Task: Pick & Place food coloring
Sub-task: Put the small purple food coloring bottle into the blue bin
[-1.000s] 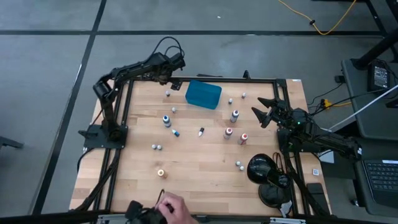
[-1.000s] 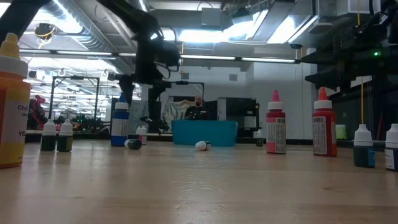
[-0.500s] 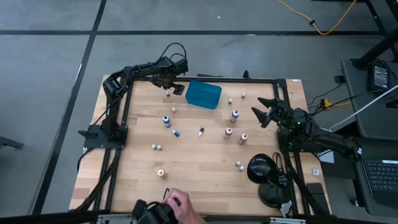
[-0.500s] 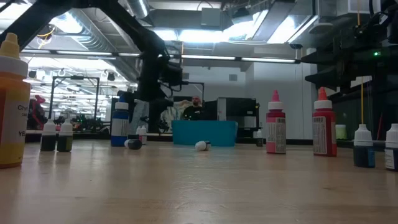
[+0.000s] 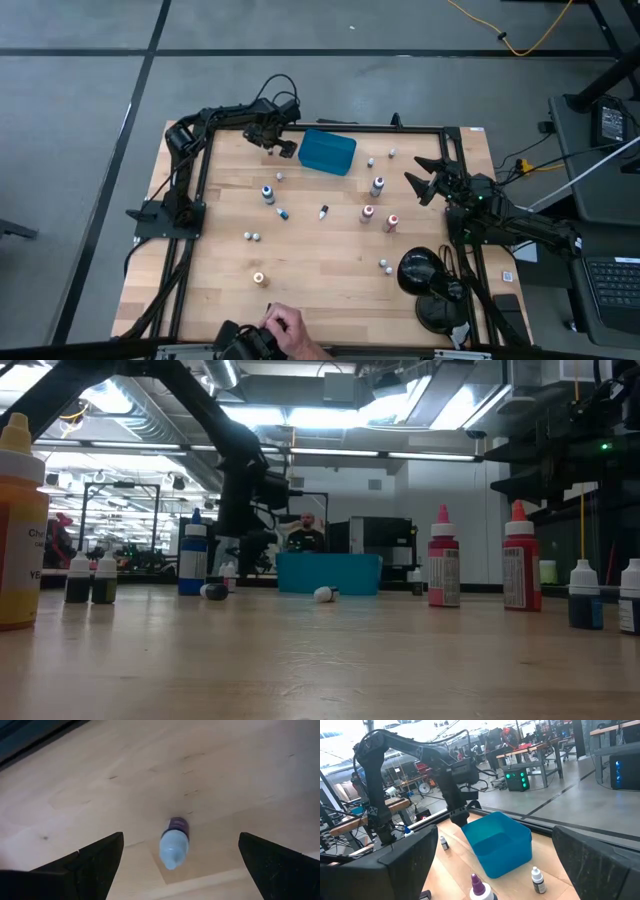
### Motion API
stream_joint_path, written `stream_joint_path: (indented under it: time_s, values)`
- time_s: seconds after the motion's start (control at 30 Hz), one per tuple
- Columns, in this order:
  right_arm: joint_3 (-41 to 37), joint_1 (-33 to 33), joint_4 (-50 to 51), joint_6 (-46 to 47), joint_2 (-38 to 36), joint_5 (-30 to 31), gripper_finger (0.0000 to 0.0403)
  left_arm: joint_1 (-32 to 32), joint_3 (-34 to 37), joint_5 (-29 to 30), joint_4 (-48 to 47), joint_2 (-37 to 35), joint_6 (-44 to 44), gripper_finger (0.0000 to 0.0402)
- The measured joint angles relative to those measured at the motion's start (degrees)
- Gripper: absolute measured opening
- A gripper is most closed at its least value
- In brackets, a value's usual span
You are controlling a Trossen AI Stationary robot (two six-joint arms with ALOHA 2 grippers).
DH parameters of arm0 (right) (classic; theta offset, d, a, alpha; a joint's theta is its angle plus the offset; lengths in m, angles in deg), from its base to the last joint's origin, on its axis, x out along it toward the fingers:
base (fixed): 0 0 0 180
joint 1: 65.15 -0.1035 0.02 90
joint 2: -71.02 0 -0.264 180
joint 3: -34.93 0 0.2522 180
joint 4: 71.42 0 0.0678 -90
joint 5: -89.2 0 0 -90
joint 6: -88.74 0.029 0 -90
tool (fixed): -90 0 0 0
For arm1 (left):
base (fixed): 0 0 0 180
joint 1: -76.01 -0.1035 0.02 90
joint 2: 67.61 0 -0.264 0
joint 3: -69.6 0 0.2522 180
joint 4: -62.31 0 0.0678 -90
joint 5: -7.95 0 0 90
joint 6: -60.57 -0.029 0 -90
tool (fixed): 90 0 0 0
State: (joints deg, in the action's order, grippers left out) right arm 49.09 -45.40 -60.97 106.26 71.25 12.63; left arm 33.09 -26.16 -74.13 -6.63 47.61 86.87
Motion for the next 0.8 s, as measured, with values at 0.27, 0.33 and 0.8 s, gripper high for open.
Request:
stream_joint_path:
  time_s: [0.27, 0.33, 0.8]
  values:
    - [0.0, 0.01, 0.0, -0.01, 0.0, 0.0, 0.0392, 0.04, 0.0, 1.59, -0.04, 0.0, -0.08, 0.0358]
    - [0.0, 0.02, 0.0, -0.01, 0.0, 0.0, 0.0392, 0.04, 0.0, 1.64, -0.05, 0.0, -0.06, 0.034]
    - [0.0, -0.01, 0.0, -0.01, 0.02, 0.0, 0.0392, 0.04, 0.0, 2.98, -1.16, 0.0, 0.05, 0.0208]
